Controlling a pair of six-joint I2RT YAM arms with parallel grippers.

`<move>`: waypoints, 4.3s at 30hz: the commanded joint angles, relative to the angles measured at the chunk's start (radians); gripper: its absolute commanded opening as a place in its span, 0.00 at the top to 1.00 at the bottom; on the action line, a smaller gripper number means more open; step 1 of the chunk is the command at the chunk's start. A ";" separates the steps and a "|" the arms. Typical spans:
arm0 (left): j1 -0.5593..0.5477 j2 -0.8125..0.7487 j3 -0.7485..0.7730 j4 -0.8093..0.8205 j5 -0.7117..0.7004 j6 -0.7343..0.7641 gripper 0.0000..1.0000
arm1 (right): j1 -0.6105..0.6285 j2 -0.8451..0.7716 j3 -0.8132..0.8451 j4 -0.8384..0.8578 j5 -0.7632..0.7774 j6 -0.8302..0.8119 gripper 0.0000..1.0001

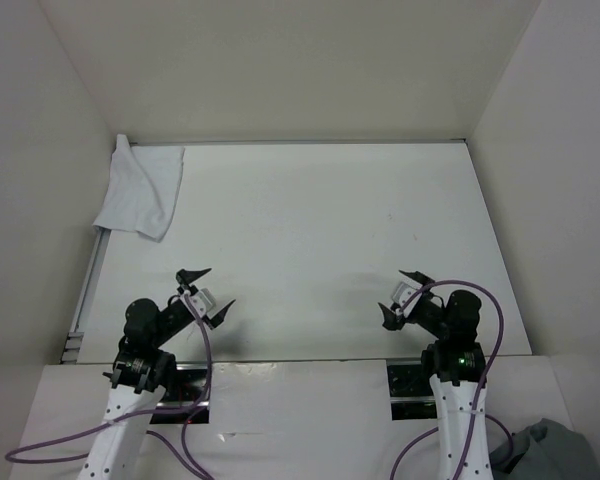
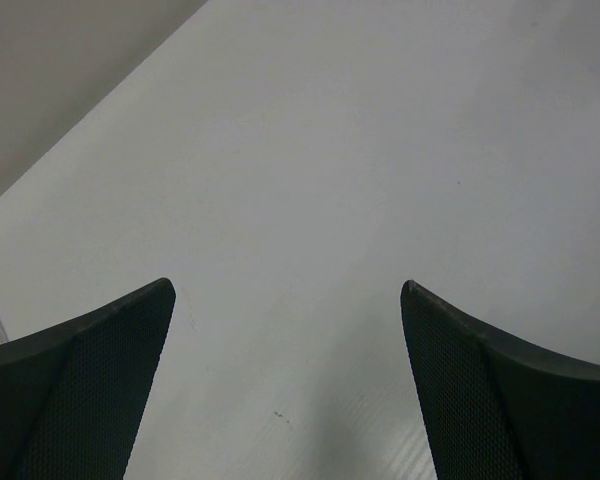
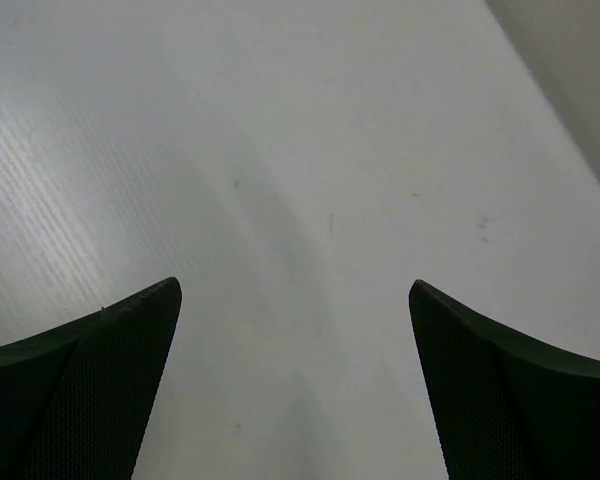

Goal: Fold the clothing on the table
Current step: Move the skirt to the center of the board

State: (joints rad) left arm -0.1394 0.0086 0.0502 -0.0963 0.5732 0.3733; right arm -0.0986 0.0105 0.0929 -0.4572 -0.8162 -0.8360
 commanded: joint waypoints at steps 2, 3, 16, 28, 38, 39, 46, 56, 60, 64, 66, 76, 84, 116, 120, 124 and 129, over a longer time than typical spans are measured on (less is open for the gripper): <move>-0.034 -0.119 0.004 0.104 0.048 -0.031 0.00 | 0.010 -0.084 0.093 0.063 0.052 -0.172 0.01; -0.046 -0.119 0.004 0.095 0.048 0.014 0.00 | 0.010 -0.084 0.093 0.154 0.095 -0.117 0.01; -0.077 -0.119 0.004 0.070 0.036 0.029 0.00 | 0.010 -0.075 0.346 0.259 0.376 0.282 0.01; -0.077 -0.119 0.031 0.087 -0.648 -1.137 0.00 | -0.047 0.259 0.725 0.011 0.408 0.560 0.01; -0.077 -0.119 0.080 0.055 -0.680 -1.270 0.00 | -0.047 0.396 0.858 -0.055 0.385 0.788 0.01; -0.077 -0.119 0.168 -0.092 -0.750 -1.471 0.00 | -0.047 0.411 0.867 -0.081 0.367 0.788 0.01; -0.077 -0.128 0.208 0.100 -0.796 -1.385 0.00 | -0.047 0.404 0.875 -0.066 0.313 0.882 0.01; -0.077 -0.119 0.197 0.035 -0.661 -1.323 0.00 | -0.047 0.477 0.895 -0.089 0.103 0.894 0.01; -0.077 -0.119 0.247 0.039 -0.684 -1.197 0.00 | -0.047 0.535 0.886 -0.100 -0.013 0.903 0.01; -0.077 -0.047 0.316 0.100 -0.816 -1.131 0.00 | -0.056 0.601 0.867 -0.090 0.006 0.917 0.01; -0.077 0.155 0.472 0.023 -0.950 -1.102 0.00 | -0.056 0.620 0.867 -0.081 0.018 0.917 0.01; -0.100 1.505 1.465 -0.488 -1.105 -0.863 0.00 | -0.066 0.583 0.858 -0.061 0.069 0.917 0.01; -0.049 1.877 1.800 -0.613 -1.276 -0.861 0.04 | -0.075 0.554 0.849 -0.051 0.069 0.917 0.01; 0.178 2.547 2.087 -0.640 -1.191 -0.718 0.45 | -0.122 0.470 0.840 -0.041 0.058 0.917 0.01; 0.178 2.547 2.077 -0.631 -1.179 -0.718 0.73 | -0.122 0.460 0.840 -0.041 0.058 0.917 0.01; 0.169 2.497 2.053 -0.640 -1.152 -0.728 1.00 | -0.122 0.451 0.840 -0.041 0.058 0.917 0.01; 0.072 2.235 1.803 -0.570 -1.005 -0.783 1.00 | -0.131 0.440 0.829 -0.021 0.068 0.931 0.01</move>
State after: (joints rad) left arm 0.0051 2.3909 1.9797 -0.6331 -0.5770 -0.3595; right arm -0.2214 0.4625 0.9295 -0.5354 -0.7555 0.0746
